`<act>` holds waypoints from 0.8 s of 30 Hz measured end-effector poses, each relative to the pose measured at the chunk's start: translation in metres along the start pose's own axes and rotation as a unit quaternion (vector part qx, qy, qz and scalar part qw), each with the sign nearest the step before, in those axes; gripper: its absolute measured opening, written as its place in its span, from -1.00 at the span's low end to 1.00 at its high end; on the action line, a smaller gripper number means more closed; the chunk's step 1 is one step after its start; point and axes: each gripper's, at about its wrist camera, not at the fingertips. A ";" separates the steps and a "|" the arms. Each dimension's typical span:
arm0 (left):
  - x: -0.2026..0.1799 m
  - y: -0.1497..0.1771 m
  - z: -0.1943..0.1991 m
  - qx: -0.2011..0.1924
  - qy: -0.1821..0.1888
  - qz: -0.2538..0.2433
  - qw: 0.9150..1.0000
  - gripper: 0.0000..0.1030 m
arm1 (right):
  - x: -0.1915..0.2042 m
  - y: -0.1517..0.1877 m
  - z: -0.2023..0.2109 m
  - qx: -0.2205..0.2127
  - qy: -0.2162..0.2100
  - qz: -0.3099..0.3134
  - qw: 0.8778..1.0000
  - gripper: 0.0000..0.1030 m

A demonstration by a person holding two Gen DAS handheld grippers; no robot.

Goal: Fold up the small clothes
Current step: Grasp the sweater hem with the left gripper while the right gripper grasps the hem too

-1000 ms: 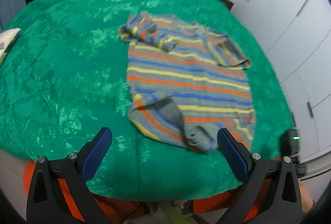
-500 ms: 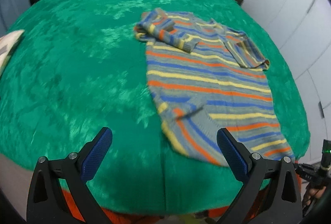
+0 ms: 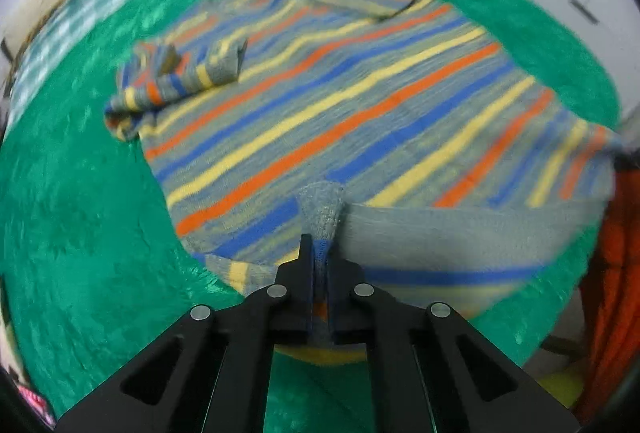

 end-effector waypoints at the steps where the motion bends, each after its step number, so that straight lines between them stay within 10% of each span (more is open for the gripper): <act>1: 0.000 0.006 0.020 -0.016 0.023 -0.003 1.000 -0.95 | 0.000 -0.002 0.002 -0.003 -0.002 0.000 1.000 -0.89; 8: -0.032 0.077 0.127 -0.004 0.092 -0.081 0.992 -0.68 | 0.000 -0.008 0.006 0.003 -0.010 0.010 1.000 -0.89; 10: -0.037 0.094 0.126 0.024 0.087 -0.074 0.993 0.14 | -0.001 -0.007 0.002 0.012 -0.010 0.013 1.000 -0.89; 12: -0.029 0.108 0.128 0.021 0.056 -0.042 0.997 0.54 | -0.004 -0.007 -0.005 0.023 -0.013 0.010 1.000 -0.89; 20: 0.019 0.115 0.076 0.018 0.018 0.200 0.979 0.57 | -0.020 -0.013 -0.017 0.035 -0.060 -0.028 0.997 -0.71; 24: 0.012 0.119 0.052 0.048 0.023 0.235 0.970 0.56 | -0.041 -0.011 -0.015 0.041 -0.094 -0.076 0.992 0.03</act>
Point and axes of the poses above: each gripper's, at about its wrist camera, not at the fingertips, and z roughly against the way its jaws point, x to its left, y to its underside, and after that the axes turned 11 degrees about -x, right-handed
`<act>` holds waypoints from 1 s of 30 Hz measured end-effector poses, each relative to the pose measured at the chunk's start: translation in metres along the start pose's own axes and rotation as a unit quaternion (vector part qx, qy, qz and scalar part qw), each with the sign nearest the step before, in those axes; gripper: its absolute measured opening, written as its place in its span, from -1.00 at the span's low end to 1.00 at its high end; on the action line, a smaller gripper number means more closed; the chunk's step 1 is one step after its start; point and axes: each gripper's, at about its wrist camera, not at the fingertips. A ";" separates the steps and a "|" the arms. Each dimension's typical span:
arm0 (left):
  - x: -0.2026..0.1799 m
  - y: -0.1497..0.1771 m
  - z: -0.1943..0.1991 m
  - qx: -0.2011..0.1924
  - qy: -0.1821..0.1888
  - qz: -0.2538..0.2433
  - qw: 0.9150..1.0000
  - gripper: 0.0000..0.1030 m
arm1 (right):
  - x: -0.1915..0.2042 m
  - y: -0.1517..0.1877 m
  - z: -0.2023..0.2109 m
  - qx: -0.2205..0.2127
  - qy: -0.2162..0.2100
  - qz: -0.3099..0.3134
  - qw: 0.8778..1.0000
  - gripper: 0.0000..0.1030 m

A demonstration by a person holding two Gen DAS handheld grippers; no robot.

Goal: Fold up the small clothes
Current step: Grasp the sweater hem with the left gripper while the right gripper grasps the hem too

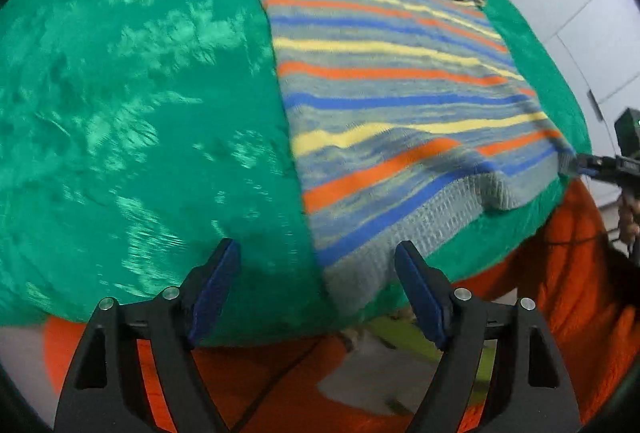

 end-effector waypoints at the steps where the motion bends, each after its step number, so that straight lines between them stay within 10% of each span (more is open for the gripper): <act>1: -0.007 0.000 -0.003 0.002 0.004 -0.006 1.000 0.50 | -0.006 0.001 0.002 -0.003 -0.010 -0.012 1.000 0.04; 5: -0.023 -0.002 -0.015 0.029 0.032 -0.023 0.999 -0.87 | -0.017 0.000 -0.003 -0.008 -0.039 -0.039 0.998 0.04; 8: -0.026 -0.003 -0.009 0.033 0.047 -0.028 0.998 -0.90 | -0.008 0.000 -0.021 0.010 -0.053 -0.020 0.998 -0.08; 9: -0.026 -0.003 -0.001 0.031 0.055 -0.036 0.997 -0.90 | -0.003 0.000 -0.024 0.022 -0.047 -0.003 0.999 -0.71; 10: -0.025 -0.003 0.008 0.029 0.059 -0.041 0.997 -0.90 | 0.004 0.001 -0.025 0.039 -0.030 0.019 0.999 -0.90; 16: -0.002 -0.003 0.015 0.044 0.050 -0.045 0.997 -0.90 | 0.006 -0.011 0.003 0.053 -0.049 0.013 0.997 -0.90; 30: -0.027 0.014 -0.015 0.049 -0.037 -0.081 0.995 -0.77 | 0.001 0.001 -0.044 0.093 0.059 0.039 0.993 -0.91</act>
Point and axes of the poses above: each gripper's, at about its wrist camera, not at the fingertips, and z roughly against the way its jaws point, x to its left, y to its underside, and after that the axes turned 11 degrees about -x, right-handed
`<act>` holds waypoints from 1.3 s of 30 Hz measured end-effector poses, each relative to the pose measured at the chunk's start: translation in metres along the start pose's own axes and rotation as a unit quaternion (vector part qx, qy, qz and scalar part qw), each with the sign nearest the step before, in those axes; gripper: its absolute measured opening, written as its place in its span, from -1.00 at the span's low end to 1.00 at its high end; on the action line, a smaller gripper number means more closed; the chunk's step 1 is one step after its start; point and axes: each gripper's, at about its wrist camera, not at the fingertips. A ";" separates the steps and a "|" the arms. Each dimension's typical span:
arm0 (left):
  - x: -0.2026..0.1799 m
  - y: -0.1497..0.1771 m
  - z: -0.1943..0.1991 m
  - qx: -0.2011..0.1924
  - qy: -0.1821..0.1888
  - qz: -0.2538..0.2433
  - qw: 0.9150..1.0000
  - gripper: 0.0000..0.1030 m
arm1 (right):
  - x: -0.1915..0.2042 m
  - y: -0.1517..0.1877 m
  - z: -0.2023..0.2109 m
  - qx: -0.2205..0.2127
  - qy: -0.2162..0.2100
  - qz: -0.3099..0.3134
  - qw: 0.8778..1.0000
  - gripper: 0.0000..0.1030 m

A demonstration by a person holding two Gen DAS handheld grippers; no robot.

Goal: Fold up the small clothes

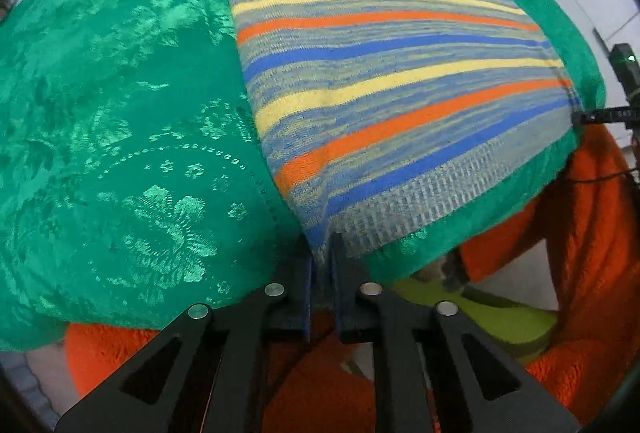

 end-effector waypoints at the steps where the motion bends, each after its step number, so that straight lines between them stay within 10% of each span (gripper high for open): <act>1: 0.000 0.002 0.003 -0.002 -0.002 0.008 1.000 -0.63 | 0.001 0.000 0.001 -0.002 0.002 -0.001 1.000 -0.91; 4: 0.002 0.010 0.019 -0.004 -0.028 0.024 0.999 -0.01 | 0.000 0.005 0.010 0.003 0.007 0.007 1.000 -0.66; 9: 0.013 -0.002 0.083 -0.089 -0.094 0.037 0.991 0.27 | -0.007 0.005 0.061 -0.029 0.072 0.038 0.996 -0.53; 13: -0.002 -0.048 0.099 -0.180 -0.072 0.041 0.980 0.67 | 0.024 -0.033 0.095 -0.110 0.102 0.099 0.984 -0.37; 20: -0.043 -0.087 0.002 -0.150 -0.079 0.006 0.986 0.67 | 0.103 -0.080 0.038 -0.171 0.007 0.166 0.971 -0.18; 23: -0.034 -0.064 -0.032 -0.105 -0.103 0.023 0.989 0.57 | 0.110 -0.076 -0.010 -0.147 0.046 0.200 0.967 -0.18; 34: -0.021 -0.015 -0.011 -0.103 -0.118 0.065 0.986 0.85 | 0.081 -0.031 -0.019 -0.138 0.115 0.200 0.963 -0.17; 39: -0.026 -0.009 0.028 -0.122 -0.118 0.054 0.984 0.80 | 0.075 -0.031 0.008 -0.053 0.136 0.231 0.962 -0.01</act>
Point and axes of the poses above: each gripper's, at about its wrist camera, not at the fingertips, and z roughly against the way its jaws point, x to its left, y to its underside, and after that the axes turned 11 degrees about -x, right-handed
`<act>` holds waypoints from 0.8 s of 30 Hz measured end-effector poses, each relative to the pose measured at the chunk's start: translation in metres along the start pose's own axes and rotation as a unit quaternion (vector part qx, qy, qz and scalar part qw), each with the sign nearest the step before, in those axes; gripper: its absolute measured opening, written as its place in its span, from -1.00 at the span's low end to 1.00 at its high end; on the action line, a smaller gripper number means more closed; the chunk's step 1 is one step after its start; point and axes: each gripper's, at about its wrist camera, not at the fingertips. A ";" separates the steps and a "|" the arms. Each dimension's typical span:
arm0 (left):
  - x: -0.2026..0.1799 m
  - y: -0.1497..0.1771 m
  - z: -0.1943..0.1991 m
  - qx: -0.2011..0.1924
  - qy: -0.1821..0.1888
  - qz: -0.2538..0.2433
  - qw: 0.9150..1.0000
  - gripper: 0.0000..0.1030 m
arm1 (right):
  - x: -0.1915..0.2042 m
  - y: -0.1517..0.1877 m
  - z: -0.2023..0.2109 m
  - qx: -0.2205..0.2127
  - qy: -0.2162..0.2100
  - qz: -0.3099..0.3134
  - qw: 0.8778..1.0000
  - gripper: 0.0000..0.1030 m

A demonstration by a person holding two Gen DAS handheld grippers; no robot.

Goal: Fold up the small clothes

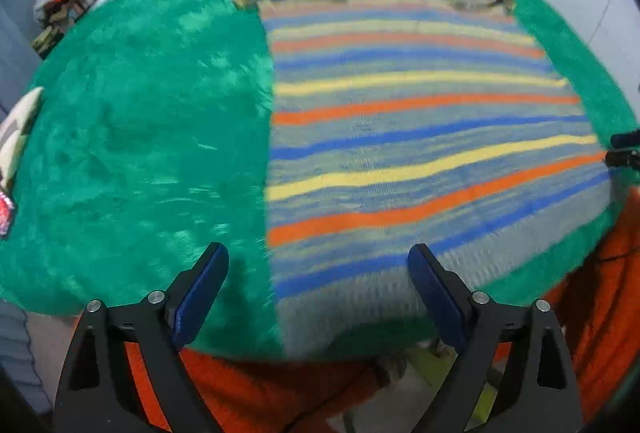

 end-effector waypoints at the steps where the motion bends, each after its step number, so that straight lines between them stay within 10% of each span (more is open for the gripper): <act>1: 0.007 0.000 0.015 -0.017 -0.007 0.006 1.000 0.81 | -0.010 -0.004 0.014 0.007 0.008 0.015 1.000 -0.01; 7: 0.046 -0.016 0.047 -0.063 -0.059 0.073 0.994 0.83 | -0.043 -0.083 0.057 -0.060 0.114 0.138 0.982 0.19; 14: 0.071 -0.019 0.052 -0.051 -0.082 0.149 0.984 0.83 | 0.020 -0.190 -0.028 -0.152 -0.024 0.221 0.963 0.18; 18: 0.079 -0.009 0.065 -0.050 -0.108 0.158 0.980 0.83 | 0.055 -0.222 -0.097 -0.162 -0.010 0.213 0.964 0.15; 21: 0.086 0.001 0.063 -0.031 -0.119 0.165 0.979 0.83 | 0.033 -0.236 -0.126 -0.140 -0.012 0.119 0.983 -0.90; 24: 0.090 0.009 0.064 -0.025 -0.120 0.176 0.977 0.83 | -0.028 -0.233 -0.095 -0.195 -0.008 -0.020 0.981 -0.90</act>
Point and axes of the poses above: each gripper's, at about its wrist camera, not at the fingertips, and z roughly against the way its jaws point, x to its left, y to its underside, and after that the axes turned 11 degrees about -x, right-handed
